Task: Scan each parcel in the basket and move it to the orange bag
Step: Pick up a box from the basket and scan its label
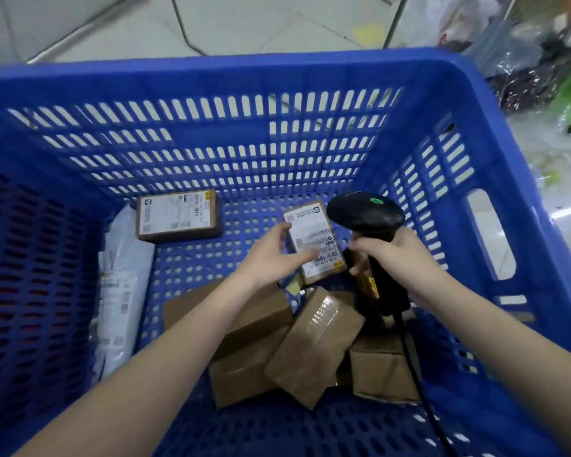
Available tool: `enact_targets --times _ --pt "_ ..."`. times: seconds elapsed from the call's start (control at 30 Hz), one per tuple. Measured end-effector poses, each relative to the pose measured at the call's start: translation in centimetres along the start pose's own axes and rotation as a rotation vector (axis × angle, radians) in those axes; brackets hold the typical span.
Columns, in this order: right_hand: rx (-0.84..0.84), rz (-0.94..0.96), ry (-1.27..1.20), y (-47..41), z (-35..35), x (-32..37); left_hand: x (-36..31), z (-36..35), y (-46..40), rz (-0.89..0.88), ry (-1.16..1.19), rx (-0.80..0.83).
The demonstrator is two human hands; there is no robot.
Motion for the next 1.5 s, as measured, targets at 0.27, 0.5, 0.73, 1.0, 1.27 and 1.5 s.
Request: enact_targets --times 0.27,0.5,0.73,1.0,1.27,1.5 --pt "0.034 -0.037 0.065 1.7 -0.7 -2.1 1.4 -1.7 2.1 -0.004 0.007 0.097" --pt "0.046 -0.024 0.085 3.0 0.6 -2.5 1.9 -3.8 3.9 -0.08 -0.446 0.28" --pt "0.05 -0.026 0.035 3.7 1.7 -2.0 2.1 -4.5 3.9 -0.131 -0.505 0.288" --pt "0.04 0.102 -0.048 6.2 4.2 2.6 -2.9 2.1 5.9 -0.169 -0.098 -0.005" --pt "0.051 0.321 -0.174 13.0 5.0 11.6 -8.4 12.5 13.3 -0.129 0.602 -0.172" --pt "0.189 0.498 -0.317 21.1 0.5 17.7 -9.2 18.3 19.9 -0.097 0.955 -0.13"
Point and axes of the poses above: each hand's wrist, its own y-axis away from the middle knuckle, its own z-axis out of the back of the hand, x = y × z, the point moved 1 cm from there along -y, towards the middle knuckle, and after that the axes turned 7 degrees about -x, right-handed, at the moved point
